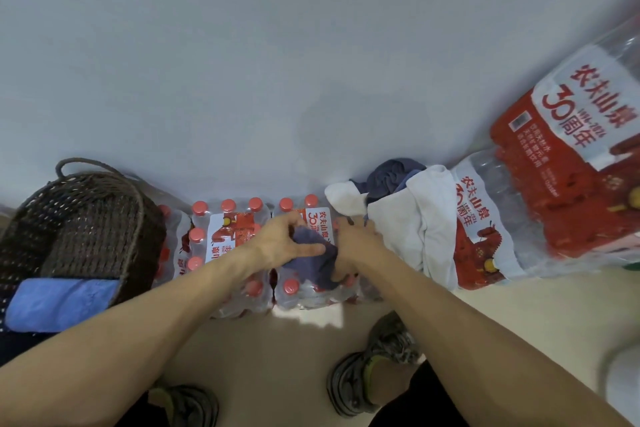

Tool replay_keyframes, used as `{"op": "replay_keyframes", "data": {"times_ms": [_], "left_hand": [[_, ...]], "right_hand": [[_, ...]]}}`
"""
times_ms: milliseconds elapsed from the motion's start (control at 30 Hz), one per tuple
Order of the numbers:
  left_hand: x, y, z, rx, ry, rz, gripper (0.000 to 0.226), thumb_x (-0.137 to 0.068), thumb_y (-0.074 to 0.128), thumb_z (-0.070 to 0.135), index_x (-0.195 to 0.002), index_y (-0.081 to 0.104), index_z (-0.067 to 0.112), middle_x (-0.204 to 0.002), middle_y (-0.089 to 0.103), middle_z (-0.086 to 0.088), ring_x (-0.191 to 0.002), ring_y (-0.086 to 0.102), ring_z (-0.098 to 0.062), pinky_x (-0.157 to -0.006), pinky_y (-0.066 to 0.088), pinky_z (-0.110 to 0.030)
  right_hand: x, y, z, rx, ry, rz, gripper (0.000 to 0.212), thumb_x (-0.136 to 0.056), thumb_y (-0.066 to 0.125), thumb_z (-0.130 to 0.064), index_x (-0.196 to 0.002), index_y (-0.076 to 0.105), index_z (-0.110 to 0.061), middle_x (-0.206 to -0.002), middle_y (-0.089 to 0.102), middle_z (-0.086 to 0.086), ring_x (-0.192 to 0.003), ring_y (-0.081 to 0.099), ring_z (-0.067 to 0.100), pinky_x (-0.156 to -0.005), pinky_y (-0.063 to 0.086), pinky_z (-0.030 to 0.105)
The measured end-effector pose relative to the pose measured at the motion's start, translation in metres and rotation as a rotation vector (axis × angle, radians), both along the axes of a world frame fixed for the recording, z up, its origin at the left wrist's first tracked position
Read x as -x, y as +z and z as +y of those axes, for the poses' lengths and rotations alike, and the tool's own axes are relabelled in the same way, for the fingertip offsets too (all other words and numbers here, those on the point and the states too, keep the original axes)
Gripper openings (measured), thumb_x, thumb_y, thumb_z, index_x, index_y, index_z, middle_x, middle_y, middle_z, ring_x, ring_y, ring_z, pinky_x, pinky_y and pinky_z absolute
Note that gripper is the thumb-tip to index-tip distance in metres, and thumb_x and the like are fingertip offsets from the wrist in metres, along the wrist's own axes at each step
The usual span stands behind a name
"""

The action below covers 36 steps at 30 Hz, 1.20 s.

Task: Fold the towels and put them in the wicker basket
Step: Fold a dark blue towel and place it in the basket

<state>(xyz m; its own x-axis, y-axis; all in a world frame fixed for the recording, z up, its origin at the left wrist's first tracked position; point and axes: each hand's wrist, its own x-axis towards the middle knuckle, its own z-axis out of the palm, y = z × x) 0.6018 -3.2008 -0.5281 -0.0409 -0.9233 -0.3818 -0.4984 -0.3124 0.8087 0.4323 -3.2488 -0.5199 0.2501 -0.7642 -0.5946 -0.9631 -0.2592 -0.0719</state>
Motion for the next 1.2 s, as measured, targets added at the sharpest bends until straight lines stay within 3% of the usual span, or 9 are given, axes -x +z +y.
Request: {"op": "replay_keyframes", "data": {"times_ms": [100, 200, 300, 433, 567, 767, 867, 1000, 1200], "left_hand": [[0.001, 0.035, -0.003, 0.109, -0.094, 0.024, 0.038, -0.068, 0.088, 0.033, -0.087, 0.057, 0.019, -0.079, 0.068, 0.001, -0.071, 0.065, -0.012, -0.067, 0.055, -0.032], [0.001, 0.066, 0.002, 0.168, -0.112, 0.107, 0.045, -0.070, 0.087, 0.028, -0.102, 0.056, 0.026, -0.081, 0.071, 0.005, -0.073, 0.068, -0.008, -0.066, 0.057, -0.025], [-0.006, 0.093, 0.009, 0.363, -0.116, 0.001, 0.043, -0.077, 0.080, 0.021, -0.112, 0.057, 0.031, -0.094, 0.070, 0.011, -0.086, 0.066, -0.005, -0.077, 0.053, -0.021], [-0.029, 0.124, 0.015, 0.561, -0.130, -0.096, 0.027, -0.092, 0.063, 0.015, -0.119, 0.062, 0.020, -0.112, 0.066, 0.013, -0.103, 0.058, 0.001, -0.091, 0.041, -0.009], [-0.051, 0.131, 0.029, 0.660, -0.092, -0.236, 0.022, -0.098, 0.049, 0.027, -0.113, 0.057, 0.014, -0.101, 0.065, 0.007, -0.088, 0.059, -0.009, -0.077, 0.040, -0.008], [-0.079, 0.121, 0.043, 0.531, -0.061, -0.263, 0.032, -0.100, 0.040, 0.043, -0.104, 0.054, 0.015, -0.092, 0.068, 0.001, -0.082, 0.063, -0.019, -0.075, 0.047, -0.032], [-0.107, 0.122, 0.049, 0.354, -0.112, -0.232, 0.039, -0.091, 0.050, 0.054, -0.107, 0.058, 0.019, -0.093, 0.069, 0.003, -0.085, 0.064, -0.014, -0.078, 0.049, -0.030], [-0.166, 0.128, 0.063, 0.130, -0.184, -0.138, 0.041, -0.082, 0.069, 0.046, -0.111, 0.067, 0.016, -0.092, 0.074, -0.004, -0.087, 0.070, -0.018, -0.081, 0.055, -0.038], [-0.255, 0.116, 0.082, 0.098, -0.123, -0.171, 0.017, -0.085, 0.074, 0.032, -0.098, 0.071, 0.022, -0.092, 0.074, 0.004, -0.090, 0.069, -0.017, -0.085, 0.055, -0.040]], "right_hand": [[-0.002, 0.041, -0.009, -0.181, 0.059, -0.325, 0.105, -0.052, 0.093, -0.041, -0.141, 0.041, -0.024, -0.133, 0.054, 0.001, -0.121, 0.053, 0.025, -0.100, 0.048, 0.041], [0.000, 0.062, -0.003, -0.178, 0.103, -0.523, 0.067, -0.057, 0.092, -0.034, -0.115, 0.060, -0.026, -0.104, 0.068, -0.006, -0.094, 0.065, 0.015, -0.084, 0.056, 0.034], [-0.001, 0.073, 0.004, -0.055, 0.122, -0.665, 0.047, -0.063, 0.088, -0.034, -0.098, 0.057, -0.030, -0.088, 0.069, -0.008, -0.078, 0.066, 0.008, -0.066, 0.054, 0.026], [-0.009, 0.085, 0.016, -0.067, 0.041, -0.872, 0.040, -0.074, 0.077, -0.053, -0.101, 0.060, -0.030, -0.089, 0.071, -0.009, -0.081, 0.067, 0.006, -0.072, 0.057, 0.030], [-0.025, 0.087, 0.036, -0.025, 0.062, -0.974, 0.031, -0.086, 0.065, -0.055, -0.101, 0.055, -0.030, -0.085, 0.066, -0.014, -0.078, 0.062, -0.003, -0.065, 0.048, 0.016], [-0.059, 0.075, 0.064, 0.102, 0.056, -0.958, 0.021, -0.092, 0.053, -0.058, -0.084, 0.050, -0.039, -0.071, 0.058, -0.031, -0.069, 0.055, -0.013, -0.057, 0.035, 0.007], [-0.081, 0.075, 0.067, 0.075, 0.126, -0.903, 0.024, -0.092, 0.051, -0.060, -0.076, 0.048, -0.043, -0.071, 0.057, -0.038, -0.067, 0.055, -0.013, -0.059, 0.037, 0.006], [-0.112, 0.073, 0.067, -0.002, 0.271, -0.834, 0.025, -0.090, 0.049, -0.062, -0.087, 0.054, -0.038, -0.076, 0.064, -0.020, -0.072, 0.059, -0.002, -0.061, 0.040, 0.013], [-0.178, 0.058, 0.093, -0.114, 0.218, -0.985, 0.018, -0.102, 0.047, -0.040, -0.112, 0.060, -0.031, -0.098, 0.067, -0.021, -0.087, 0.062, -0.003, -0.069, 0.043, 0.012]]}}
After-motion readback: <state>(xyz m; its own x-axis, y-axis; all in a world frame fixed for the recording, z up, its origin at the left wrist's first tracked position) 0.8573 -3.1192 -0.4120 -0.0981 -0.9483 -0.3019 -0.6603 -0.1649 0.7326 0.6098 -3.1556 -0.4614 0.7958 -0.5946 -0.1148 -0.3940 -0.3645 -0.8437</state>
